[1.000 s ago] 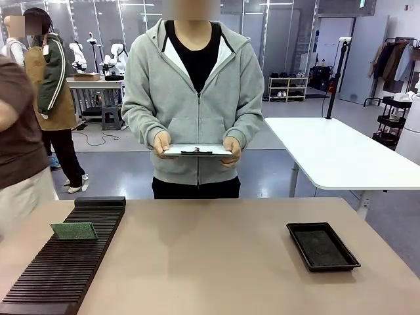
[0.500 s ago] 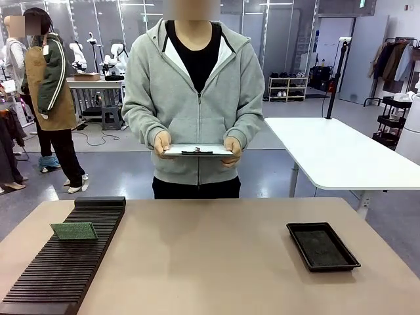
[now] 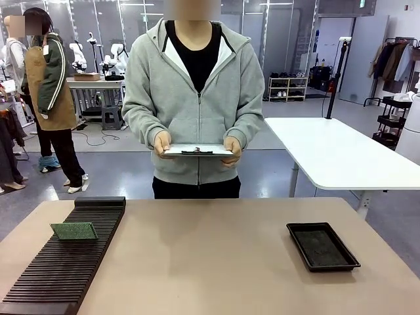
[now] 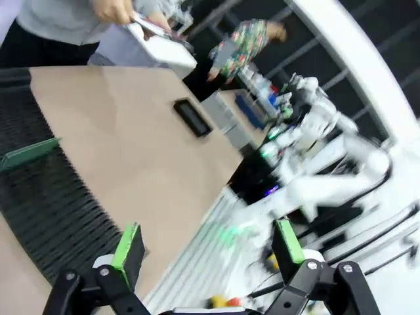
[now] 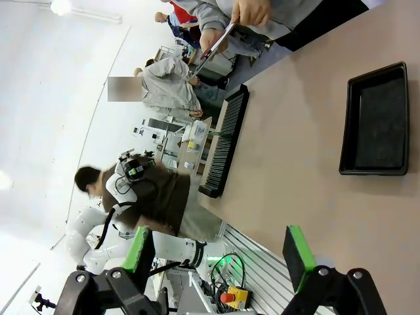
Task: Inspect the PCB.
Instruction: Pick up the Blank PCB and present it to the human.
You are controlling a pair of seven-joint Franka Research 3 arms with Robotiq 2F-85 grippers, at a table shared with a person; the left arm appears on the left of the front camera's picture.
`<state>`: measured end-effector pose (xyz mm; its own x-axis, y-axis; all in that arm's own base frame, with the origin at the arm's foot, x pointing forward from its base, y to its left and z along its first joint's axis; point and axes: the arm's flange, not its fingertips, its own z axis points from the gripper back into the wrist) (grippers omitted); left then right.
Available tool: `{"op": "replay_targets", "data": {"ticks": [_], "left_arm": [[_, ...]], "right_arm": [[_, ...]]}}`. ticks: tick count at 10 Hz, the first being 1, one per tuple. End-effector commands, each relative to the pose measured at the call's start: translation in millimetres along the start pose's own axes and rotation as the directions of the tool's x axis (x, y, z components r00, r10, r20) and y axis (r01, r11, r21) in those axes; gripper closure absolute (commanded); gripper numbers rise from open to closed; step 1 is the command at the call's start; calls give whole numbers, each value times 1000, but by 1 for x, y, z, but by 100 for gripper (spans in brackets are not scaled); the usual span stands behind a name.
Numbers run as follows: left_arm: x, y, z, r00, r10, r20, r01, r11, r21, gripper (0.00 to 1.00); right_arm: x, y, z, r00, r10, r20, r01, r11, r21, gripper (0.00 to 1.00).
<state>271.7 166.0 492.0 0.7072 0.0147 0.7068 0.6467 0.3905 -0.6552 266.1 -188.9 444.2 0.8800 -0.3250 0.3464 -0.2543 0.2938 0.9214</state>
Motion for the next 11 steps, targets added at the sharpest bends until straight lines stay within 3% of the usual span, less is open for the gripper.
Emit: {"op": "replay_targets", "data": {"ticks": [1,3,5,6,7,9,11], "left_arm": [[1,-33,-27,950,-297,-94,311,924,223,0],[17,-30,-57,863,-400,-310,477,846,237,0],[27,-12,-101,767,-396,-504,570,782,253,0],[24,-2,-123,696,-432,-573,666,687,290,0],[23,6,-140,632,-453,-629,724,633,272,0],[32,16,-156,624,-430,-652,707,665,239,0],[35,34,-165,632,-407,-659,703,658,268,0]], "right_arm": [[1,1,0,1000,18,3,-18,1000,9,0],[1,1,0,1000,18,3,-18,1000,9,0],[1,1,0,1000,18,3,-18,1000,9,0],[1,1,0,1000,18,3,-18,1000,9,0],[1,1,0,1000,18,3,-18,1000,9,0],[1,1,0,1000,18,3,-18,1000,9,0],[1,1,0,1000,18,3,-18,1000,9,0]]}}
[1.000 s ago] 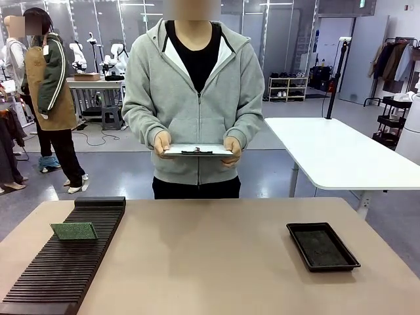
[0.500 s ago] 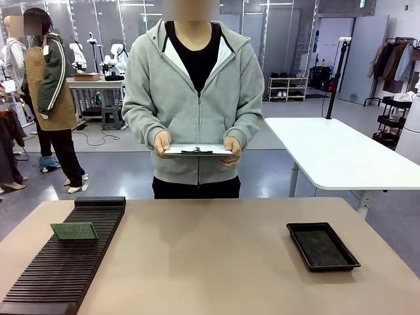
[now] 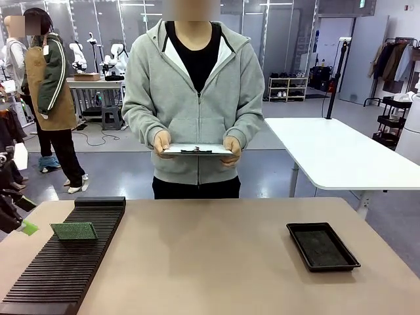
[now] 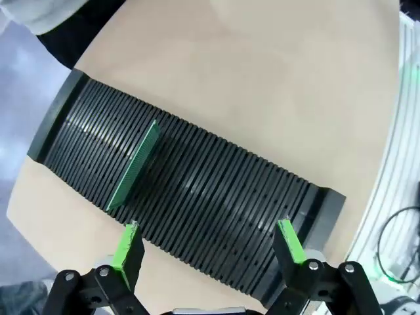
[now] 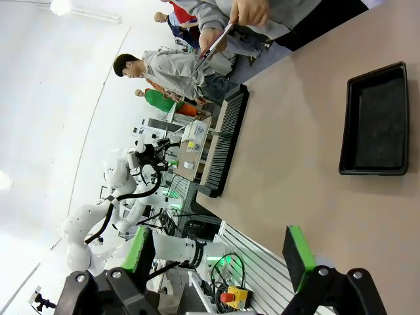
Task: Inspect the PCB.
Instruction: Pick up the Blank PCB and present it to the human.
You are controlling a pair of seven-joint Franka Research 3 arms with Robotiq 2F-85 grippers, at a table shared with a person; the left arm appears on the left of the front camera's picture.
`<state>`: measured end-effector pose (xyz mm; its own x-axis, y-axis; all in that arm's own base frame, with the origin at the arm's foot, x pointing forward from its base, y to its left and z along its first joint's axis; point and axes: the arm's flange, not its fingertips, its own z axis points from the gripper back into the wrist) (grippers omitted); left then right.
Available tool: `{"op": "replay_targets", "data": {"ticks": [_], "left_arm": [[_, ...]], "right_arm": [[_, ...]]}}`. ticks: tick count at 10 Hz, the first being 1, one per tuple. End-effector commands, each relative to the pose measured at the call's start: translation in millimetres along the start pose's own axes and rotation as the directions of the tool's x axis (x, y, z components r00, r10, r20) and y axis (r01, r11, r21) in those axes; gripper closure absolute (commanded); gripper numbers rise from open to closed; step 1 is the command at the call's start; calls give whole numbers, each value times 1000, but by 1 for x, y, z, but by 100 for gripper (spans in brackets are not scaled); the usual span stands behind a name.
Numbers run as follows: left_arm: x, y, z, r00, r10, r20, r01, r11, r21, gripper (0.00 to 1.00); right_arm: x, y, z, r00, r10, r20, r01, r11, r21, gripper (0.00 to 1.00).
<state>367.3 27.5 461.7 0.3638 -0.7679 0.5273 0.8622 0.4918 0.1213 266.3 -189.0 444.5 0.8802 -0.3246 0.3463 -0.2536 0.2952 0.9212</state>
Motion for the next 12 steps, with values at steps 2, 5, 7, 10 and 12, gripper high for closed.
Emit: {"op": "replay_targets", "data": {"ticks": [2,5,7,10,12], "left_arm": [[0,0,0,1000,0,0,0,1000,0,0],[-3,2,-4,1000,13,4,-13,1000,-2,0],[-19,9,8,993,-116,-10,116,992,54,0],[-7,43,-19,948,-294,-121,291,956,-44,0],[-4,60,-34,937,-322,-135,321,947,-31,0]], "right_arm": [[1,1,0,1000,18,3,-18,1000,10,0],[1,1,0,1000,18,3,-18,1000,10,0],[1,1,0,1000,18,3,-18,1000,10,0],[1,1,0,1000,18,3,-18,1000,10,0],[1,1,0,1000,18,3,-18,1000,10,0]]}}
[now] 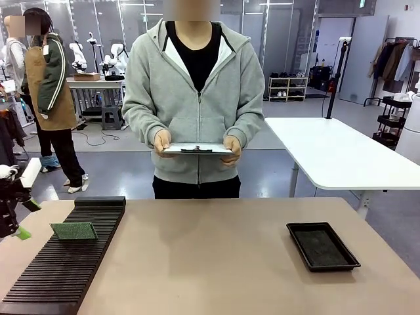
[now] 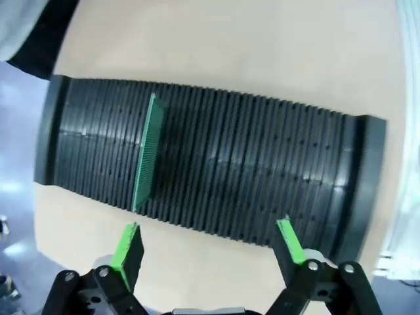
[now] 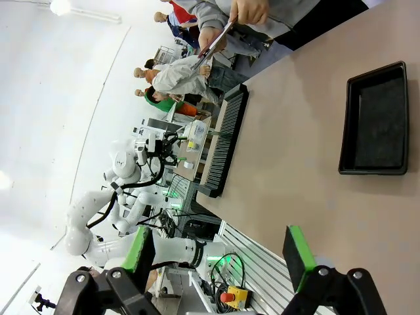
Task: Inspect the PCB.
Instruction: Pick up the Blank PCB and present it to the human.
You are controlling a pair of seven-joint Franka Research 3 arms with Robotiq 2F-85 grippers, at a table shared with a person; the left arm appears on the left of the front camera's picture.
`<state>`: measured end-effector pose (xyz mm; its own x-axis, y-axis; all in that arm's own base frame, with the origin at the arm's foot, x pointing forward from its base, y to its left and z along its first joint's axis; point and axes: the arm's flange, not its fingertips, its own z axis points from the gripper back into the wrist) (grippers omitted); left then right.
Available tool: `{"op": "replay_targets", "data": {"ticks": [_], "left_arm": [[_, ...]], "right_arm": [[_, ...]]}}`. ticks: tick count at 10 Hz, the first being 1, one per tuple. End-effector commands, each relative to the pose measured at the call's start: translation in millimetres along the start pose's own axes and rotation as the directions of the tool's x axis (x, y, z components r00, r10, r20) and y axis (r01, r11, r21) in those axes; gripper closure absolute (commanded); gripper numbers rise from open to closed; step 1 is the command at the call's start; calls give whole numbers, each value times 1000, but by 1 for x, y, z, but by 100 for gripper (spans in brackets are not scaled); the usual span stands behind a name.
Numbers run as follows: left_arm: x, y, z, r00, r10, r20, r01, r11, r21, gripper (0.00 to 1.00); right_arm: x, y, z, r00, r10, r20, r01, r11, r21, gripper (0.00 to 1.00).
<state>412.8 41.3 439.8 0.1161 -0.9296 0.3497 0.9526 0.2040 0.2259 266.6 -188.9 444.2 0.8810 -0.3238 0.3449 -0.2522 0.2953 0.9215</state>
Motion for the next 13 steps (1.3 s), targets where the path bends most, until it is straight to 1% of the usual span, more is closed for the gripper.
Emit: {"op": "replay_targets", "data": {"ticks": [1,2,5,6,8,10,11,12,13], "left_arm": [[-3,22,-11,999,-21,-31,22,999,25,0],[-2,29,-19,998,-2,-60,5,999,45,0],[5,49,-45,996,-5,-84,6,1000,7,0],[4,54,-55,994,0,-111,3,1000,29,0],[5,67,-73,990,-18,-137,22,999,27,0],[5,71,-86,988,-39,-150,39,999,2,0],[4,73,-92,985,-44,-165,48,999,16,0],[2,77,-99,979,-27,-201,33,999,26,0],[0,83,-108,976,-16,-217,19,1000,12,0]], "right_arm": [[1,1,1,1000,20,5,-20,1000,11,0],[1,1,1,1000,20,5,-20,1000,11,0],[1,1,1,1000,20,5,-20,1000,11,0],[1,1,1,1000,20,5,-20,1000,11,0],[1,1,1,1000,20,5,-20,1000,11,0],[1,1,1,1000,20,5,-20,1000,11,0],[1,1,1,1000,20,5,-20,1000,11,0],[1,1,1,1000,20,5,-20,1000,11,0],[1,1,1,1000,20,5,-20,1000,11,0]]}}
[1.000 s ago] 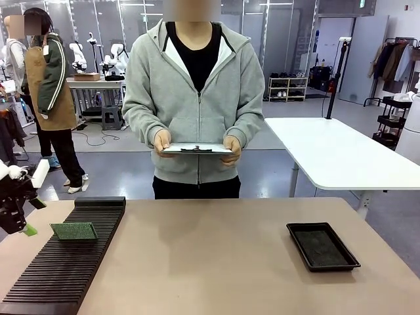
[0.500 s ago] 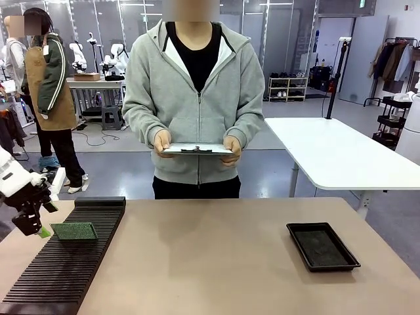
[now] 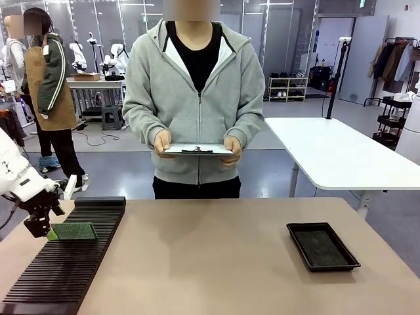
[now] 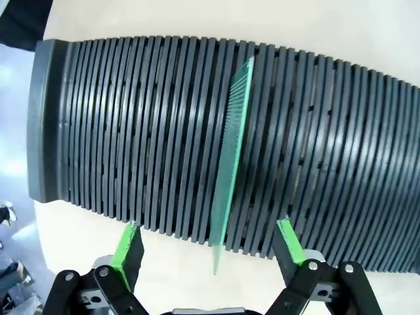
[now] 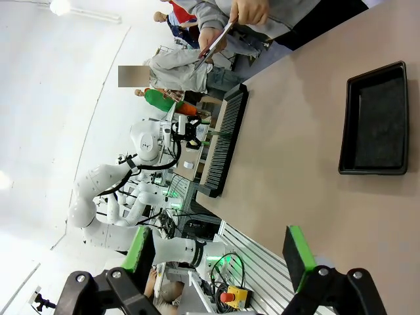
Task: Inspect the PCB.
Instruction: Pick up the Blank PCB and present it to the human.
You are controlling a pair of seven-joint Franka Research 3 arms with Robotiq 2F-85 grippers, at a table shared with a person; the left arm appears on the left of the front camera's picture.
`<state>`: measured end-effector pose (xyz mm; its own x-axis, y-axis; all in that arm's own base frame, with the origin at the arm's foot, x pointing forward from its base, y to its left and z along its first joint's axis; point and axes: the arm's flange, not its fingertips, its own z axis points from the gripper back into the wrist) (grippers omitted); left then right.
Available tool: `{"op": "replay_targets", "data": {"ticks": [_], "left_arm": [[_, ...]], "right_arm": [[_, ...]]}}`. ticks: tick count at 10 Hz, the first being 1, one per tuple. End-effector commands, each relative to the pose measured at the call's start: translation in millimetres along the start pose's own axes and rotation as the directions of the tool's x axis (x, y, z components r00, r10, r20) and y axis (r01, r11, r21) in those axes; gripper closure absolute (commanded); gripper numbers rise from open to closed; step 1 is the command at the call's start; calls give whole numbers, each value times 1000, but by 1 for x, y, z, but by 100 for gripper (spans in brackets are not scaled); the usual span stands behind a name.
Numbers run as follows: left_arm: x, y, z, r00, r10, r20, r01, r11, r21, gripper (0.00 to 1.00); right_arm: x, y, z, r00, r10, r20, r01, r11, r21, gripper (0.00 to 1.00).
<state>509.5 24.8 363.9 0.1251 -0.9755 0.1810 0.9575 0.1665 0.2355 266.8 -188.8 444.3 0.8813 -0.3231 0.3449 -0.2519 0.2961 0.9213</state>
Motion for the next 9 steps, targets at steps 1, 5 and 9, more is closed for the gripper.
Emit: {"op": "replay_targets", "data": {"ticks": [1,5,9], "left_arm": [[0,13,-13,999,19,-48,-19,1000,-7,0],[-3,15,-22,997,-8,-77,5,999,-40,13],[3,12,-22,998,-34,-54,31,998,-53,89]], "right_arm": [[1,1,1,1000,20,6,-20,1000,12,0],[1,1,1,1000,20,6,-20,1000,12,0],[1,1,1,1000,20,6,-20,1000,12,0]]}}
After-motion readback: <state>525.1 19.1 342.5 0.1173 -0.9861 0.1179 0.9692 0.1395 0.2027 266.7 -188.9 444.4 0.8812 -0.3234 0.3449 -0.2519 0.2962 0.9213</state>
